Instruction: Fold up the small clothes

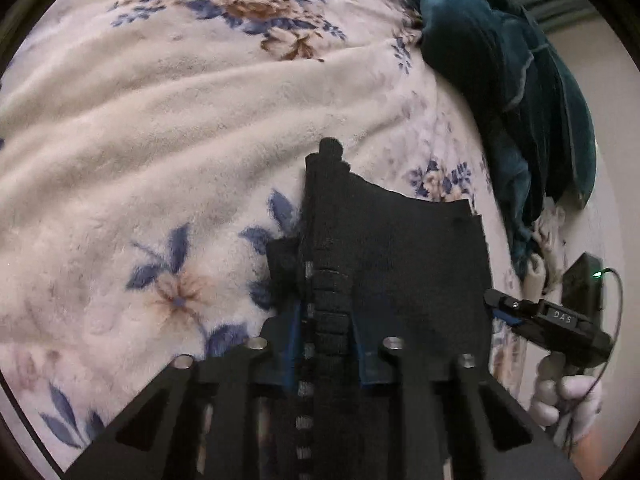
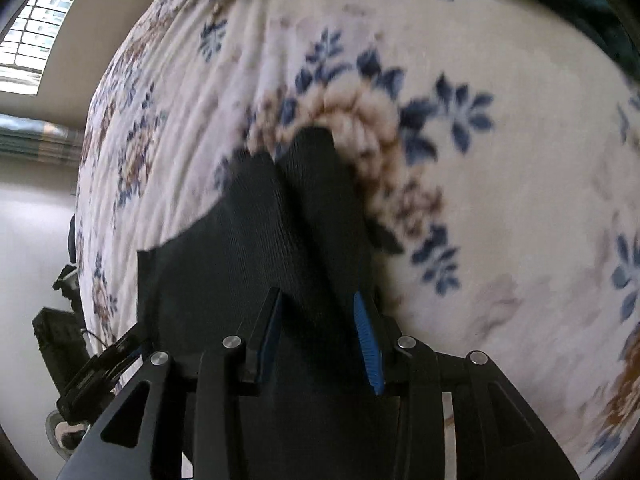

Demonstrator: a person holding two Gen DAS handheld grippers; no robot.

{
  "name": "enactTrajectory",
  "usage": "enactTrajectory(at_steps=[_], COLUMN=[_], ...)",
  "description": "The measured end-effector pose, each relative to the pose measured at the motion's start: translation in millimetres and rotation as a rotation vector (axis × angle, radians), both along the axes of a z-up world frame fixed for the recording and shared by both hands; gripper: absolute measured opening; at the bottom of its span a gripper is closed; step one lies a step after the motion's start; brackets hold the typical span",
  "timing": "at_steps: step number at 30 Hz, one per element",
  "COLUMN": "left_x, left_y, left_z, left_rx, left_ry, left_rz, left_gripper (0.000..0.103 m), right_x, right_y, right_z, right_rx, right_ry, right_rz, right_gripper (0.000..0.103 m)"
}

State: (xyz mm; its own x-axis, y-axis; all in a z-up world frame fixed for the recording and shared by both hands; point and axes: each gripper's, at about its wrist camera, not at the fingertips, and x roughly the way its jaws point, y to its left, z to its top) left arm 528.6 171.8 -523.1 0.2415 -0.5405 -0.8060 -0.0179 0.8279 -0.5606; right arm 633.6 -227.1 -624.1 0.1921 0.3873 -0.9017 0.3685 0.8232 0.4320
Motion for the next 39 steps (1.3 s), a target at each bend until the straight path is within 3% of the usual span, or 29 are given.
enactTrajectory(at_steps=[1,2,6,8,10,11,12,14,15,19,21,24,31,36,38,39], left_x=[0.2,0.8,1.5,-4.5,-22.5,-38.5,-51.5,-92.3,-114.8,-190.8,-213.6,-228.2,-212.8,-209.3,-205.0,-199.7], left_y=[1.4,4.0,9.7,10.3,15.8,19.6,21.3,23.0,23.0,9.3,-5.5,-30.4,-58.0,-46.8,-40.7,-35.7], left_z=[-0.4,-2.7,-5.1,9.7,33.3,46.9,54.7,66.8,68.9,50.9,34.0,7.9,-35.4,-34.3,-25.6,-20.2], left_rx=[0.012,0.021,-0.028,-0.038,-0.089,-0.107,-0.126,-0.159,-0.168,-0.221,-0.253,-0.259,-0.274,-0.301,-0.276,-0.264], left_ry=[-0.01,-0.012,0.03,0.022,-0.007,-0.021,-0.027,-0.014,0.003,0.119,0.169,0.175,0.142,0.112,0.059,0.038], left_rz=[0.006,0.016,0.034,0.023,0.036,0.061,0.078,0.125,0.15,0.263,0.299,0.362,0.53,0.708,0.743,0.73], left_gripper=[0.013,0.013,0.018,0.031,0.072,0.077,0.077,0.079,0.08,0.08,0.08,0.08,0.081,0.08,0.048,0.025], right_x=[-2.1,-3.0,-1.3,1.6,1.1,-0.7,-5.1,-19.2,-29.3,-67.0,-76.8,-73.4,14.6,60.0,65.5,65.5], right_y=[1.4,2.3,-7.7,-7.2,-9.6,-11.4,-13.8,-20.0,-22.9,-32.5,-37.9,-45.8,-35.8,5.0,22.9,28.5], right_z=[1.1,3.1,0.1,-2.3,3.7,7.1,12.4,24.1,28.3,31.8,29.4,17.4,-41.1,-75.2,-78.6,-78.6], right_rx=[-0.012,-0.029,-0.079,-0.051,-0.001,0.016,0.032,0.05,0.062,0.065,0.085,0.128,0.26,0.385,0.375,0.367], right_ry=[-0.021,-0.043,-0.027,-0.007,0.003,0.01,0.013,-0.006,-0.005,0.062,0.079,0.076,0.077,0.084,0.057,0.044], right_rz=[-0.002,-0.001,-0.046,-0.028,-0.01,-0.003,0.01,0.038,0.063,0.129,0.151,0.173,0.239,0.332,0.353,0.358], right_gripper=[0.025,0.004,0.002,0.003,0.006,0.014,0.037,0.074,0.082,0.083,0.084,0.088,0.088,0.089,0.088,0.071])
